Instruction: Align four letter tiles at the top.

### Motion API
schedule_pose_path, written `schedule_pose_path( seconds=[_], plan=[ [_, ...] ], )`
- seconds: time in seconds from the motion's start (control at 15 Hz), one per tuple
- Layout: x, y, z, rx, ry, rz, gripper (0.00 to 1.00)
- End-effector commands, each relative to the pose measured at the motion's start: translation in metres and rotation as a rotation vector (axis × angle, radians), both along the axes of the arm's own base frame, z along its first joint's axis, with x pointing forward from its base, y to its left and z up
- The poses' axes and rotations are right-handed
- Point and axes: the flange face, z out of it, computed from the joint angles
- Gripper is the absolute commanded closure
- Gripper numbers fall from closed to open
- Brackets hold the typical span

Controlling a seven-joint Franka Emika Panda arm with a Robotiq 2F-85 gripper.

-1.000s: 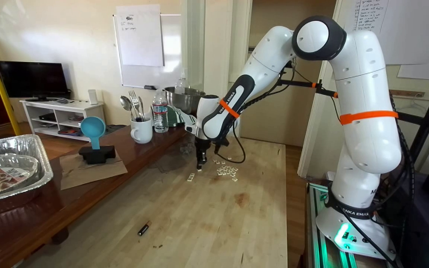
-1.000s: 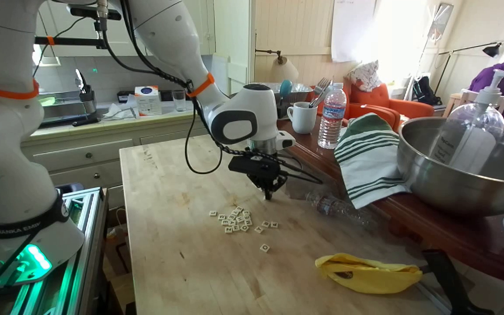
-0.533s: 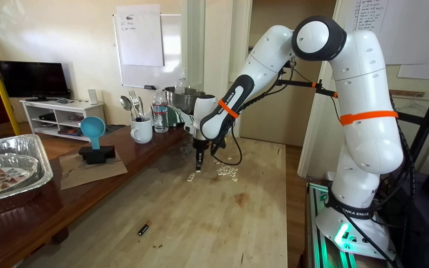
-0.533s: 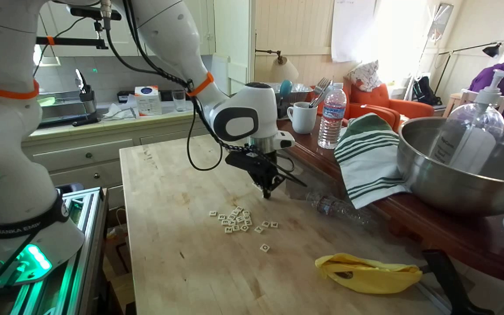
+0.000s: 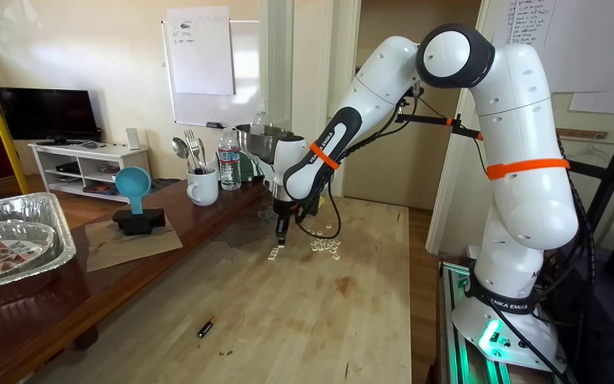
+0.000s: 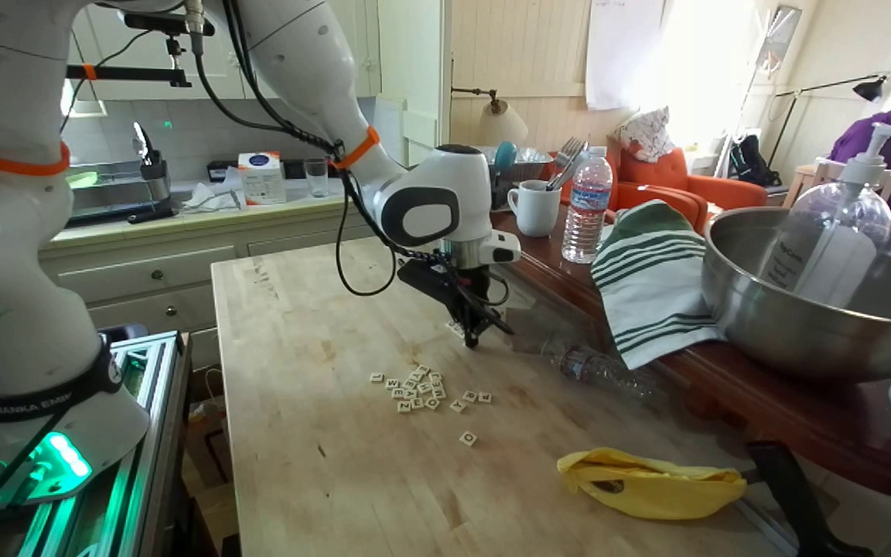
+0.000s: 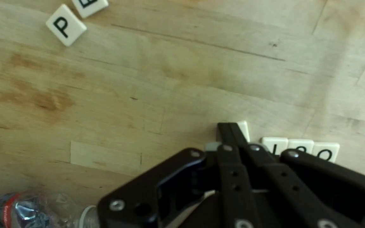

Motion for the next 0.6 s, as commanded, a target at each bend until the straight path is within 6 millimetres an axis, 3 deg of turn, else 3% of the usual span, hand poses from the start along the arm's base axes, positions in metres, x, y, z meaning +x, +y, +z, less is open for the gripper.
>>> schedule_pose_path(
  seconds=[0.0,0.53],
  plan=[
    [0.0056,0.0066,-0.0121,0.001,0.033,-0.077,1.0],
    [0.0083,0.013,-0.0142,0.006,0.046,-0.191,1.0]
  ],
)
